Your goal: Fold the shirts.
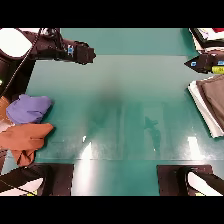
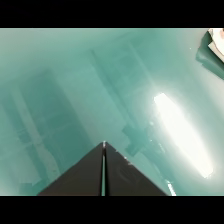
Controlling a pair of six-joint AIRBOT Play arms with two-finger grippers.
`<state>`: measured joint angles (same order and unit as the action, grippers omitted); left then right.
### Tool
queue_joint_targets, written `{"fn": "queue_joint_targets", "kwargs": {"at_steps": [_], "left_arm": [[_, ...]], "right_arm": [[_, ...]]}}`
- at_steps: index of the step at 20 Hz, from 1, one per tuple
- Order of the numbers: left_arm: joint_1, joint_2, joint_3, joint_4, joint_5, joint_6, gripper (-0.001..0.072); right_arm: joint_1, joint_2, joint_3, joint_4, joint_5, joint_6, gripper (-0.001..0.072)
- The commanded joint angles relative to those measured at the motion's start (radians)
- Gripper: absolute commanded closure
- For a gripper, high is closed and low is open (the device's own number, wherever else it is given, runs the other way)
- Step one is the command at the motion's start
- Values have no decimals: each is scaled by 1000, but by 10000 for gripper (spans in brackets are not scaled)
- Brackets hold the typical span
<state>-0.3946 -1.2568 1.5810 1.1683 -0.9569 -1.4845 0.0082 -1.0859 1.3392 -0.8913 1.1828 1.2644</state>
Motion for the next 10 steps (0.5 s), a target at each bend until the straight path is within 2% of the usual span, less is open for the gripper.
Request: {"fn": "queue_joint_targets", "kwargs": {"at_steps": [1,10], "left_arm": [[0,0,0,0,0,0,681],[0,0,0,-1,13,0,681]], "right_arm": [[3,1,1,1,4,0,697],[3,1,1,1,19,0,697]]}}
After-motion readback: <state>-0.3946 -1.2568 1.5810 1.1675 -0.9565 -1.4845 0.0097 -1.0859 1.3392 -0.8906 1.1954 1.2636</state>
